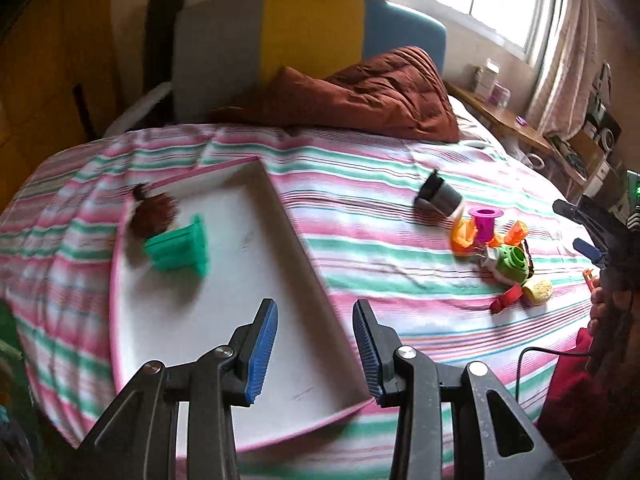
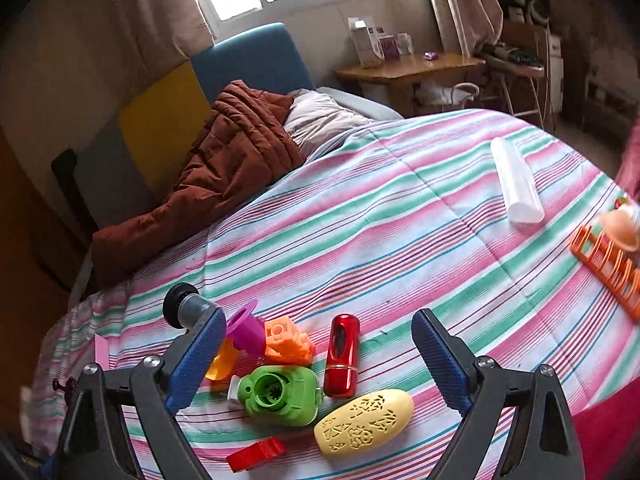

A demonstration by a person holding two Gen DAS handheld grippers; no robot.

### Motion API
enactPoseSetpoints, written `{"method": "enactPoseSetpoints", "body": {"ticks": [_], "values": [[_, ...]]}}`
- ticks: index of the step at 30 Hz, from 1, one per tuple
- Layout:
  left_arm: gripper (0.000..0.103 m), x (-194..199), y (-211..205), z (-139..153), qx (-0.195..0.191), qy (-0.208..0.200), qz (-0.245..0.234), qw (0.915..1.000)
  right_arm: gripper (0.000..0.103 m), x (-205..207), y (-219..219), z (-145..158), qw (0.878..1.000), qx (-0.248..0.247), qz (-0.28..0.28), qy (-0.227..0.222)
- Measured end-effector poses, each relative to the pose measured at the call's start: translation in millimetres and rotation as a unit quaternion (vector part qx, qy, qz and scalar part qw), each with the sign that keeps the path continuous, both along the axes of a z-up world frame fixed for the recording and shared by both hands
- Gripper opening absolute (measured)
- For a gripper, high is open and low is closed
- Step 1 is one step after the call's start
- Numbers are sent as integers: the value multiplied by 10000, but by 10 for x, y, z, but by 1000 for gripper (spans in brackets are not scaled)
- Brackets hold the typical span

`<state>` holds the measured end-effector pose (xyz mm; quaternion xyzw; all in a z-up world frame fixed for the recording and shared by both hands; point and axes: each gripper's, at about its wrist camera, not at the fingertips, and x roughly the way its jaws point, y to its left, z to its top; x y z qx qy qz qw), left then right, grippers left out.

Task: Organize rigid objects
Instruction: 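Move the left gripper to the black-and-clear cup and grasp it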

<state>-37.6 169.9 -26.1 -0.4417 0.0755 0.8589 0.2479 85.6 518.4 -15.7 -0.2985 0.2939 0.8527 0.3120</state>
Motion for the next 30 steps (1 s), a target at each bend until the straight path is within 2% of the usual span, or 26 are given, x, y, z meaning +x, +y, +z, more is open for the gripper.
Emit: {"method": "enactPoseSetpoints", "body": {"ticks": [4,6,8,13,18,21,30], "values": [[39,-126,409,-14,-67,-57,-443,9990,95,8,4,-35,9998,-188,59,22],[55,-197,637,-8,-98,-6,-656,9978,95,27,17,-44,9996,-262,57,59],[62,-285,833,-15,-65,13,-853,9963,95,51,35,-42,9994,-329,19,103],[64,-499,1337,-88,-166,-35,-1360,9906,97,102,91,-31,9988,-441,-109,206],[82,-669,1846,-172,-248,66,-1887,9817,97,94,133,-57,9979,-611,-91,216],[83,-765,2077,-226,-392,199,-2033,9781,98,72,130,-70,9975,-669,-32,207],[84,-940,2542,-416,-703,82,-2398,9682,98,79,169,-85,9963,-811,-26,272]]}}
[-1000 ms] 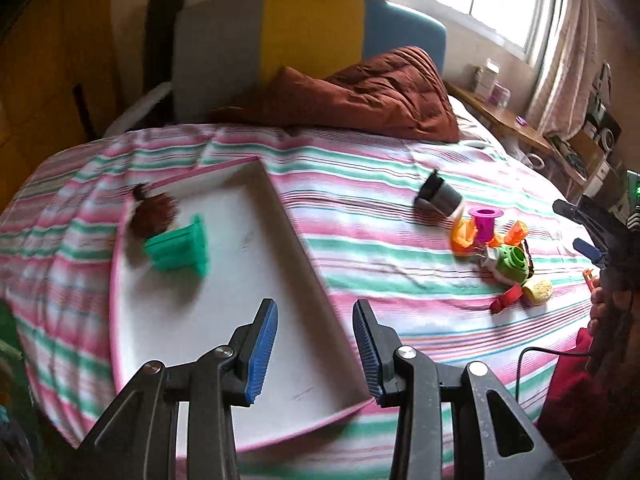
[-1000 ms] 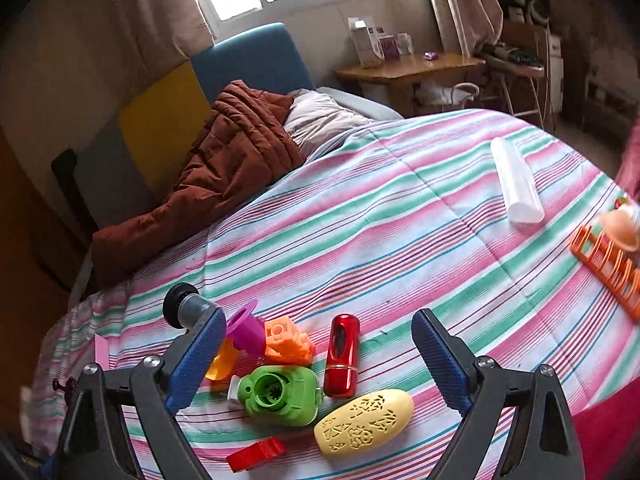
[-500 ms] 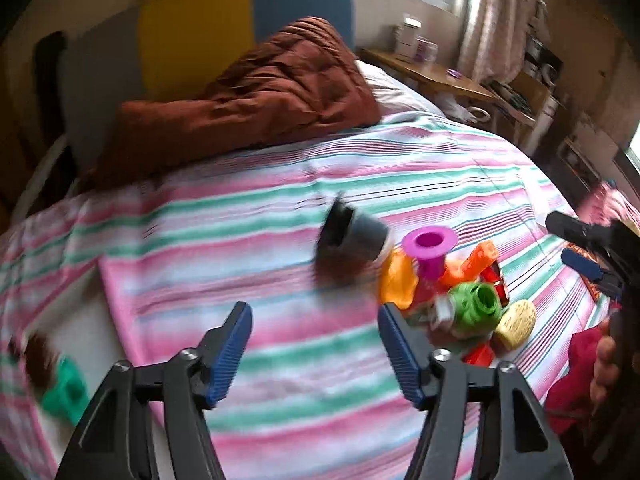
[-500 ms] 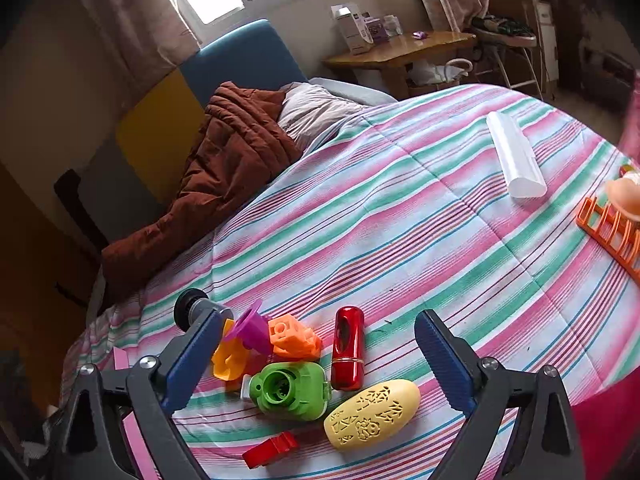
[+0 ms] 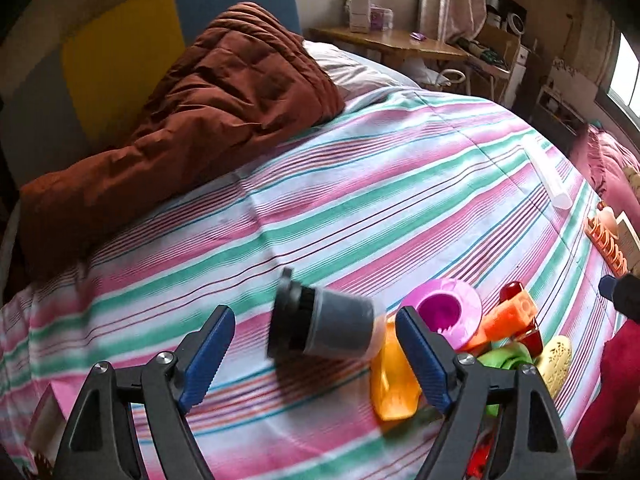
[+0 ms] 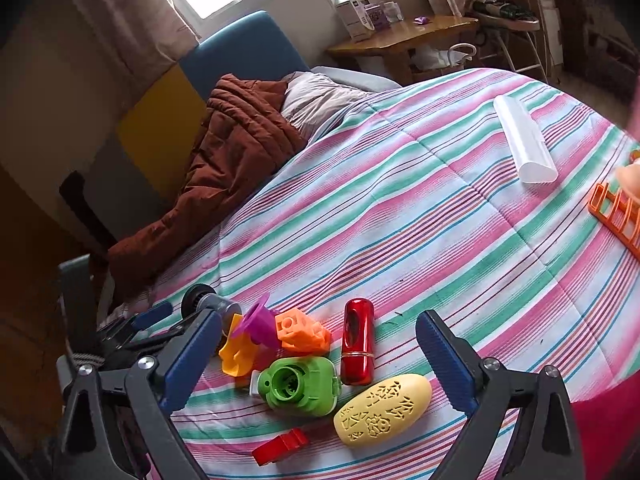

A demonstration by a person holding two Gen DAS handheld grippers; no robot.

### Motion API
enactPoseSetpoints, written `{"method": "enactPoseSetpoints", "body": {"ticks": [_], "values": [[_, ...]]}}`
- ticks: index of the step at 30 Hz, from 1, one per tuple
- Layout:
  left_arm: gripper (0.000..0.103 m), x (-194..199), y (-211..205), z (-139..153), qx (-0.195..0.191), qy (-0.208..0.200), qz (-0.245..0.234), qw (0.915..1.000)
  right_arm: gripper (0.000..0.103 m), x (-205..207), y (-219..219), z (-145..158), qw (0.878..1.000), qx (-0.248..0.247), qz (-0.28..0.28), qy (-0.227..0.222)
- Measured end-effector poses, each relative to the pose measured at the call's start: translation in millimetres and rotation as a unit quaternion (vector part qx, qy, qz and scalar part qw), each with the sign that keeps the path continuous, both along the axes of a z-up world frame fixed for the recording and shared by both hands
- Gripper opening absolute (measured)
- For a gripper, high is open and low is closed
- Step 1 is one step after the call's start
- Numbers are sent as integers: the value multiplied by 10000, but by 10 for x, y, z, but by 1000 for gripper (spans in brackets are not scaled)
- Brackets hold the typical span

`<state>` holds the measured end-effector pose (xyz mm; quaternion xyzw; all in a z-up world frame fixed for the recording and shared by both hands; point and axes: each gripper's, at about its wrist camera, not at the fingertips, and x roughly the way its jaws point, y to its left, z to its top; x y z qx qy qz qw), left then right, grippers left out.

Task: Organize rigid objects
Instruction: 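Move the left gripper to the black-and-clear cup and grasp it, then lift the black cup with the left gripper while the right gripper grasps the magenta funnel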

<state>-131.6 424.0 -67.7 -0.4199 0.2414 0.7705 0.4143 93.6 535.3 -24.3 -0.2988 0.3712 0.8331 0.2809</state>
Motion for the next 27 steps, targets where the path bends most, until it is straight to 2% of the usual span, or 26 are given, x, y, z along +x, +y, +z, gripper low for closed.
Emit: {"method": "enactPoseSetpoints", "body": {"ticks": [2,4,5,6,11,14,22,27], "values": [[84,-27,76,-68,-83,22,-23,10000,99,-9,4,-15,10000,-34,13,-17],[84,-92,131,-175,-194,-135,9,9997,99,-13,6,-21,10000,-34,16,-25],[78,-139,133,-216,-188,-245,76,9995,99,-16,5,-21,10000,-11,14,-41],[67,-203,88,-231,-19,-459,192,9988,98,-15,4,-21,10000,18,4,-59],[67,-238,-286,-120,466,-735,546,9947,98,-20,12,-25,9999,51,-18,-85],[67,-119,-527,-103,465,-698,692,9941,98,-44,-18,-28,9998,107,45,-142],[67,384,-1146,-155,605,-945,1060,9880,99,-62,-34,-68,9994,166,58,-286],[67,811,-1353,-167,527,-670,952,9918,98,-77,-49,-71,9992,236,94,-319]]}}
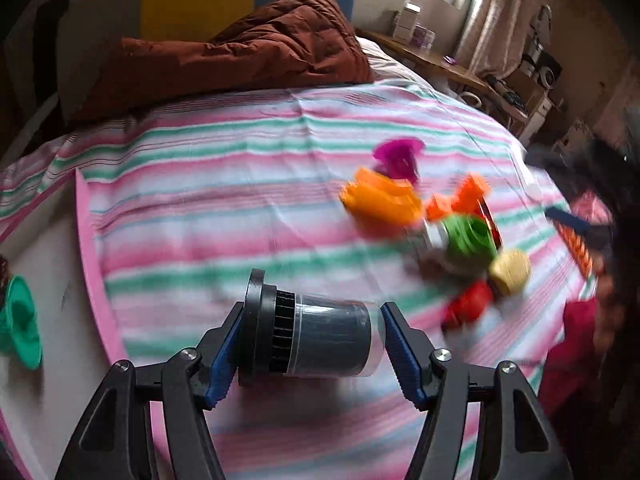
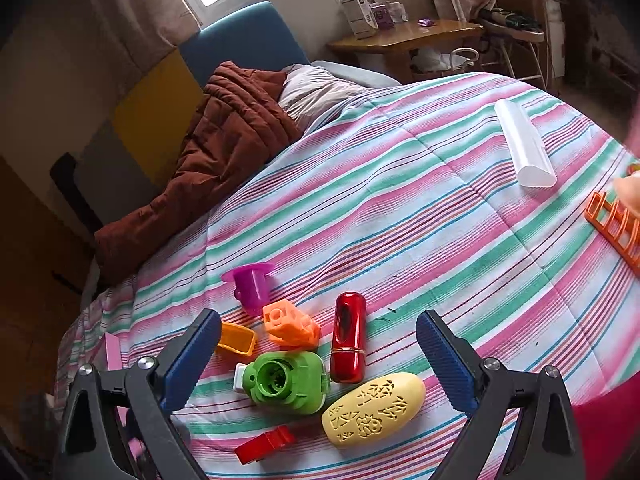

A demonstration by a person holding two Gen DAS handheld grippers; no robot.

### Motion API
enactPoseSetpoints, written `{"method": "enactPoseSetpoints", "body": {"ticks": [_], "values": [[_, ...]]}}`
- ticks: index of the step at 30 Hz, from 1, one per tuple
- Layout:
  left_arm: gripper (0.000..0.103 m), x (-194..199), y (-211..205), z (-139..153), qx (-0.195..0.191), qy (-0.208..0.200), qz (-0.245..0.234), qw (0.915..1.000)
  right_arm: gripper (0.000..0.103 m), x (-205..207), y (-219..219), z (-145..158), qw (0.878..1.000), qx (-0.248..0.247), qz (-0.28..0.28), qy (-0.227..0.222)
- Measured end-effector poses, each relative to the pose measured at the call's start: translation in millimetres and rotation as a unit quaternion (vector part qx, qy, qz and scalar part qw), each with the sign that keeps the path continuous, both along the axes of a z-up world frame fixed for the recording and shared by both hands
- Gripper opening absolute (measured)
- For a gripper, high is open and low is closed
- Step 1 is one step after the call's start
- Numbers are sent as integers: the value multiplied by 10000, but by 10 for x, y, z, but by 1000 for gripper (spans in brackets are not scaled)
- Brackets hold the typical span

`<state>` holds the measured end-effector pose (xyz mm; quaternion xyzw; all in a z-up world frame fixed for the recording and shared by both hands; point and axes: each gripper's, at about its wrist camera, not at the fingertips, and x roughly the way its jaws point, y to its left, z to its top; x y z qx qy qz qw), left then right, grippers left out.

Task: Organize rigid objects
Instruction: 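Lift the black cup with the left gripper while the right gripper grasps the magenta funnel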

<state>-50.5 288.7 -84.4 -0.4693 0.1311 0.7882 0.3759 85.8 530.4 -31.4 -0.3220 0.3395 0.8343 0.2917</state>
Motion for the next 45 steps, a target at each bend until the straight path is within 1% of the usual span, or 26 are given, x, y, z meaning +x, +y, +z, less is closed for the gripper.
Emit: {"method": "enactPoseSetpoints", "body": {"ticks": [2,3,5,6,7,8,9,10,12,15,17,19,21,23,25,26,27,28,29,30,32,35,36,40,43,45], "values": [[67,127,-21,-39,-81,127,-44,9999,98,-16,-35,14,9999,61,83,12],[66,194,-24,-48,-107,307,-68,9994,98,-27,-55,21,9999,86,144,22],[66,215,-26,-47,-141,340,-65,9993,98,-70,-115,33,9993,191,330,8],[66,207,-27,-44,-126,310,-41,9994,95,-89,-151,35,9988,249,417,-10],[66,188,-29,-51,-106,272,-22,9996,89,-110,-189,39,9982,294,525,-25],[66,167,-30,-54,-77,235,-10,9997,84,-136,-219,43,9976,324,610,-43],[66,160,-36,-54,-59,209,-1,9998,75,-176,-254,54,9965,372,748,-67],[66,164,-47,-53,-46,191,9,9998,69,-213,-275,62,9956,409,835,-92],[66,178,-52,-57,-27,240,-22,9997,65,-312,-304,67,9935,448,1025,-189],[66,174,-76,-57,35,204,-5,9998,64,-551,-337,113,9873,639,1404,-371],[66,170,-83,-63,79,177,17,9998,64,-763,-357,137,9806,805,1693,-576],[66,172,-72,-68,91,190,25,9998,64,-1013,-365,112,9722,927,1949,-905],[67,166,-77,-73,125,166,54,9998,64,-1285,-347,-7,9629,903,2140,-1372],[67,153,-81,-85,160,112,78,9998,64,-1509,-315,-143,9561,816,2260,-1679],[67,145,-87,-89,193,79,88,9997,64,-1734,-268,-354,9492,700,2261,-2075],[67,147,-89,-91,197,77,88,9997,64,-1801,-239,-454,9480,602,2254,-2166],[67,149,-89,-91,198,78,89,9997,60,-1848,-216,-534,9477,505,2243,-2215],[67,150,-86,-88,196,84,87,9997,34,-1876,-199,-601,9479,445,2216,-2246],[67,155,-88,-88,196,100,79,9997,33,-1894,-192,-648,9482,462,2171,-2274],[67,160,-98,-87,201,112,74,9997,33,-1879,-200,-636,9512,512,2131,-2172],[67,158,-104,-90,221,128,77,9996,33,-1802,-259,-508,9565,627,2171,-1848],[67,174,-89,-97,184,171,92,9996,33,-1645,-447,-235,9539,1055,2350,-1538],[67,180,-83,-100,176,193,94,9996,33,-1581,-517,-154,9526,1093,2467,-1405],[66,233,-101,-52,163,287,140,9994,33,-1302,-807,60,9455,1149,2884,-982],[65,291,-190,75,257,358,176,9989,33,-1095,-956,89,9427,977,3093,-782],[65,350,-261,208,315,520,197,9980,33,-998,-1051,33,9399,904,3210,-731]]}}
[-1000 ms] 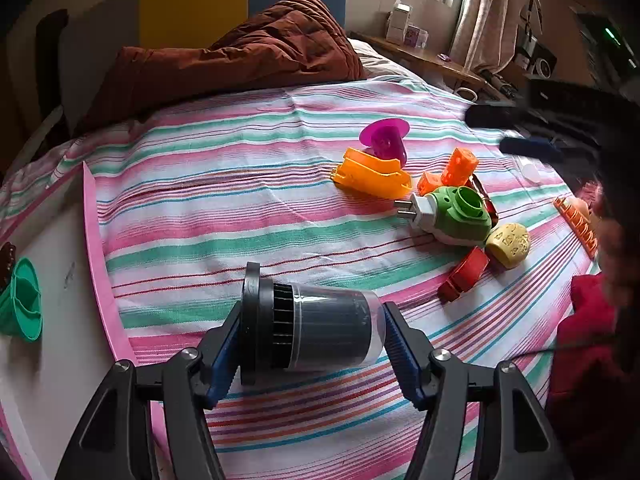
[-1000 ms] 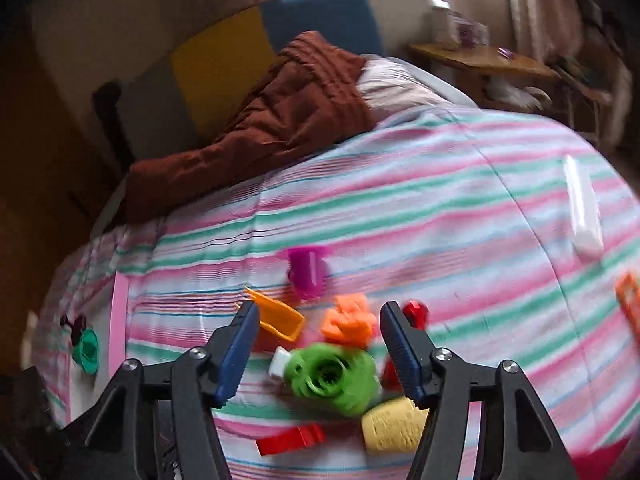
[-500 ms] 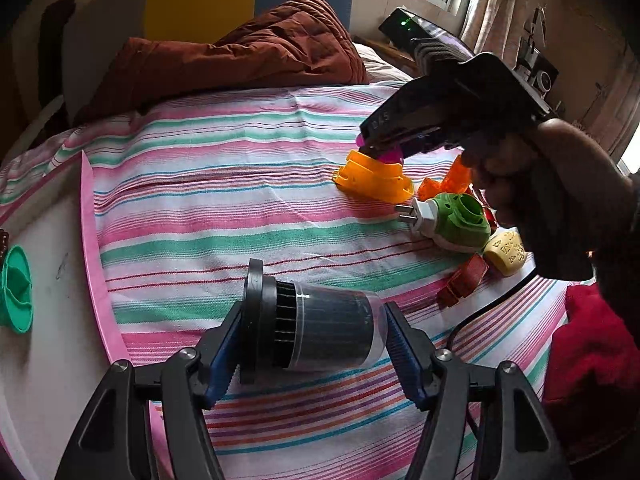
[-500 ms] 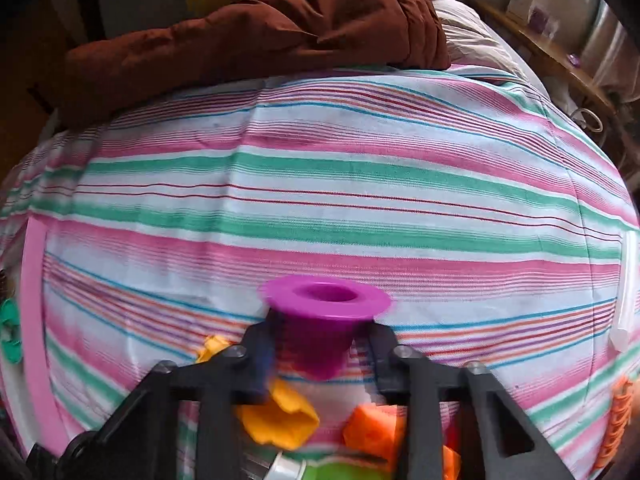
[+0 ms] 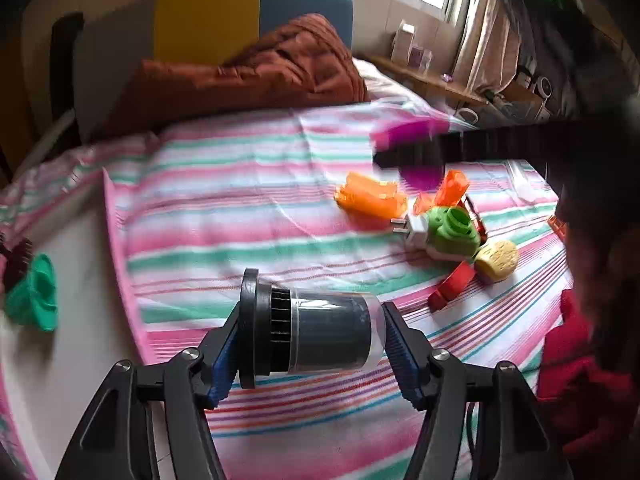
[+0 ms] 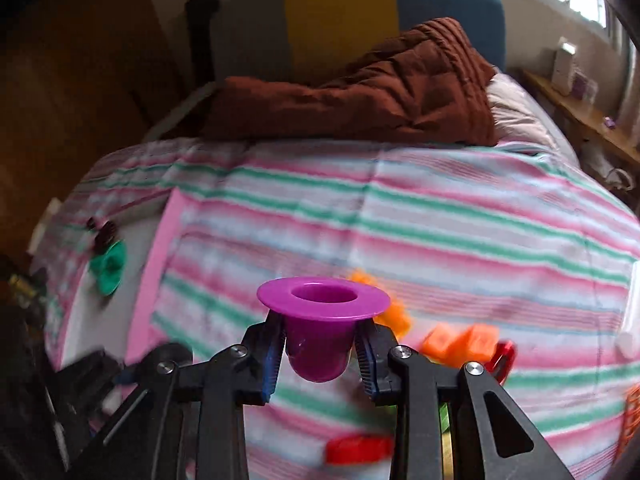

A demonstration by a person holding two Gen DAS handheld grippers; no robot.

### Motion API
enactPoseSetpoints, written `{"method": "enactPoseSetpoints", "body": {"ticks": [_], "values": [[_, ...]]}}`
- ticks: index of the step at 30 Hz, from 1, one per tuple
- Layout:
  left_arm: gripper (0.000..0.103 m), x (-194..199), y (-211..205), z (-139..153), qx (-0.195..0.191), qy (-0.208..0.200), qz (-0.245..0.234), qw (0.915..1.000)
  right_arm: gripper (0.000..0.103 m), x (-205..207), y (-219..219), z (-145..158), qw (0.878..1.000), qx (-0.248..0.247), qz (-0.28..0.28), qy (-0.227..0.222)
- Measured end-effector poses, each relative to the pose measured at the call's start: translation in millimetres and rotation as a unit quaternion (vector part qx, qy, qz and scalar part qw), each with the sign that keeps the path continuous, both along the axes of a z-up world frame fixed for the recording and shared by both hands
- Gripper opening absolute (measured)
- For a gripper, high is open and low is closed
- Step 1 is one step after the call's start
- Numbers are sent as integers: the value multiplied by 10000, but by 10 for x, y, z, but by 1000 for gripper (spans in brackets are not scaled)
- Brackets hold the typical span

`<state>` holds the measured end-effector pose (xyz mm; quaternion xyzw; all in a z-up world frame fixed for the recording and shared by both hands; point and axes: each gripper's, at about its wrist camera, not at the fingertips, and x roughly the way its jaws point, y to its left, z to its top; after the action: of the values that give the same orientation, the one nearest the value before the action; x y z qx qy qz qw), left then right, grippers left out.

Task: Organize rigid objects
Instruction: 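Lift the black cup with the left gripper while the right gripper grasps the magenta funnel, then carry the black cup to the tray and release it beside the green spool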

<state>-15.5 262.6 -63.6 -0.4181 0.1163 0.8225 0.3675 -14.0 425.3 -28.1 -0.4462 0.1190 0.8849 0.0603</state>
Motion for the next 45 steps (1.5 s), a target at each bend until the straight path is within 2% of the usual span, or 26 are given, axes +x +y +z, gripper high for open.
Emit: {"method": "enactPoseSetpoints", "body": {"ticks": [8,12,14,24,33,35,43,45], "values": [[65,139,-414,465,204,482,393,9979,33,83,-407,-405,9972,-316,581,-348],[65,160,-643,577,190,622,717,9953,33,46,-485,-696,9948,7,628,-797],[65,127,-758,596,170,646,877,9939,33,48,-515,-692,9949,120,671,-747],[65,50,-1185,522,61,433,1465,9882,33,79,-482,-724,9948,113,724,-707],[65,-14,-1494,461,118,210,1787,9836,33,105,-564,-743,9933,457,885,-591],[65,-38,-1634,452,97,210,1942,9807,33,112,-607,-745,9916,639,973,-559],[65,-141,-2390,339,57,10,2769,9609,33,117,-642,-759,9898,790,1063,-518],[65,-156,-2485,305,115,-81,2822,9592,33,119,-658,-762,9894,844,1072,-506]]}}
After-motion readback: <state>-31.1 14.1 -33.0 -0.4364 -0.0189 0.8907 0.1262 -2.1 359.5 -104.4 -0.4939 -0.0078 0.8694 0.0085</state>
